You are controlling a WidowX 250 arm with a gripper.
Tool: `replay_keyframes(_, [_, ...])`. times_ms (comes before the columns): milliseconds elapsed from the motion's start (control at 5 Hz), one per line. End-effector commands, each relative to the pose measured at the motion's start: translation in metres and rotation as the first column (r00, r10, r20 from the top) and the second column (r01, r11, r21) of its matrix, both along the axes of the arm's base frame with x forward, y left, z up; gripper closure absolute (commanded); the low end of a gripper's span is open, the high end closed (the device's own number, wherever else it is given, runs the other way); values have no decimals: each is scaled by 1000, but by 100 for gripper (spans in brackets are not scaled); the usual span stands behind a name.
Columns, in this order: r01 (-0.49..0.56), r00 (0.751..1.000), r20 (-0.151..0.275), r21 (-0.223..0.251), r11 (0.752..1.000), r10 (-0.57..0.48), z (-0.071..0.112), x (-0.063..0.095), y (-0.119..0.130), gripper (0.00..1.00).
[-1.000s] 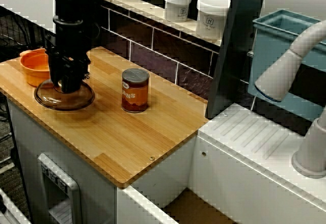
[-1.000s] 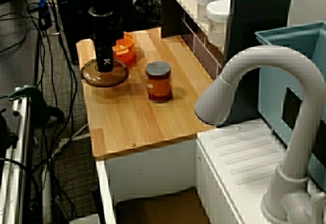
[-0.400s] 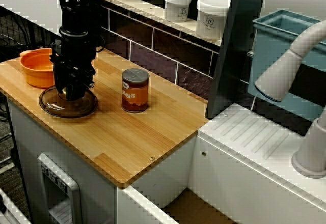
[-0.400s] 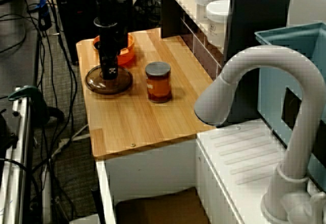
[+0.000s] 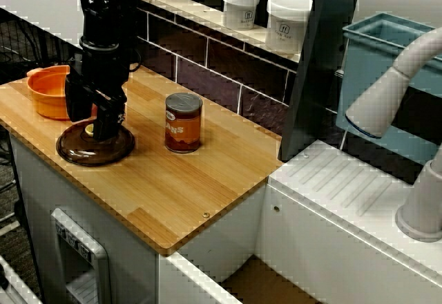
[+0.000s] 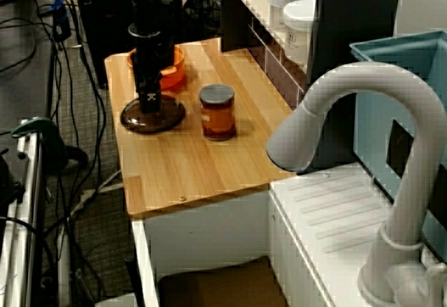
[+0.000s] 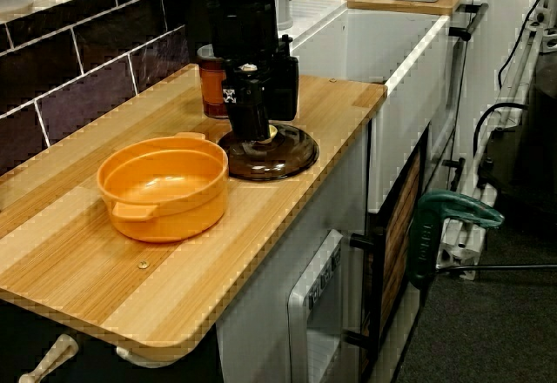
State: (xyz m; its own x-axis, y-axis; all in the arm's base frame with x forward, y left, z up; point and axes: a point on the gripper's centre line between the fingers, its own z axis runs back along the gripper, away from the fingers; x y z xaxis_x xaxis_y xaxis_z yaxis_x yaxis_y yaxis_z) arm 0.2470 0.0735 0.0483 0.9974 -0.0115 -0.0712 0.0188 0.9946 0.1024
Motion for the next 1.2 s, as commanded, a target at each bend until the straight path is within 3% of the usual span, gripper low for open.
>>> replay_keyframes(0, [212,975,57,49,976,-214,27,12,11,0])
replay_keyframes(200, [450,892,2,75,890,-451,36,28,9,0])
replay_keyframes(400, [657,753,-12,66,751,-658,38,38,2,0])
replay_keyframes(600, [823,568,27,-22,568,-822,41,36,-2,0])
replay_keyframes(800, [900,434,69,-69,430,-898,43,37,-1,0])
replay_keyframes(1000, [889,458,110,-76,452,-882,44,44,4,0])
